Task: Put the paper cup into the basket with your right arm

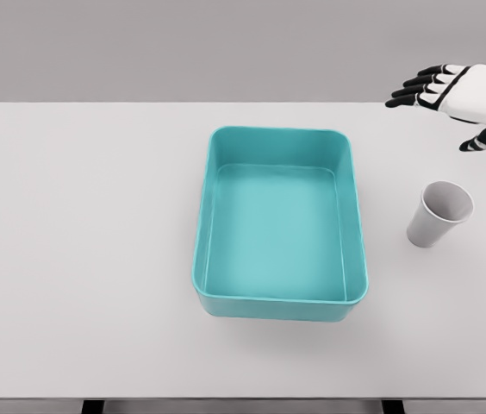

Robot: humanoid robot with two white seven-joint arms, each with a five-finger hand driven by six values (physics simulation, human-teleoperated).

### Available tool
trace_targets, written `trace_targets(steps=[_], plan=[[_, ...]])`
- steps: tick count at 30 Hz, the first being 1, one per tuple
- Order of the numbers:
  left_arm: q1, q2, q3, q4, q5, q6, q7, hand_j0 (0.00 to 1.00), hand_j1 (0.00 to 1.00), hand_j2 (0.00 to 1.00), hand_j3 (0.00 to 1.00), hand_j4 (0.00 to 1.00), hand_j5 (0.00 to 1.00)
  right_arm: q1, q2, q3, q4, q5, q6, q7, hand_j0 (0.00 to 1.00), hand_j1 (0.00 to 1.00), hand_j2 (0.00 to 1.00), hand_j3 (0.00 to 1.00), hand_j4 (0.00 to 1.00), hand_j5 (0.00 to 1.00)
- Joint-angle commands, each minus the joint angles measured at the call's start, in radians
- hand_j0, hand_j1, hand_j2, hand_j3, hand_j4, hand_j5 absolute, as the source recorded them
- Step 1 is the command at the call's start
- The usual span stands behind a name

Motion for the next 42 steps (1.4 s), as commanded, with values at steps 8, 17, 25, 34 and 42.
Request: trace_targets(steps=[8, 17, 25, 34, 42], plan=[[0.000, 0.000, 0.000, 0.000, 0.000, 0.000, 0.000, 1.00, 1.00, 1.00, 1.00, 1.00, 1.00, 0.018, -0.267, 0.004, -0.042, -0.012, -0.003, 0.000, 1.00, 1.00, 1.00, 1.00, 1.00, 1.00], [0.000, 0.000, 0.000, 0.000, 0.000, 0.000, 0.000, 1.00, 1.00, 1.00, 1.00, 1.00, 1.00, 0.009, -0.264, 0.177, -0.095, -0.052, 0.057, 0.000, 1.00, 1.00, 1.00, 1.00, 1.00, 1.00], [0.000, 0.000, 0.000, 0.000, 0.000, 0.000, 0.000, 1.00, 1.00, 1.00, 1.00, 1.00, 1.00, 0.009, -0.245, 0.257, -0.076, -0.003, 0.046, 0.000, 1.00, 1.00, 1.00, 1.00, 1.00, 1.00], [0.000, 0.000, 0.000, 0.000, 0.000, 0.000, 0.000, 1.00, 1.00, 1.00, 1.00, 1.00, 1.00, 0.000, -0.170, 0.258, -0.003, 0.041, 0.046, 0.000, 1.00, 1.00, 1.00, 1.00, 1.00, 1.00], [0.000, 0.000, 0.000, 0.000, 0.000, 0.000, 0.000, 1.00, 1.00, 1.00, 1.00, 1.00, 1.00, -0.005, -0.138, 0.283, 0.024, 0.063, 0.029, 0.000, 1.00, 1.00, 1.00, 1.00, 1.00, 1.00]])
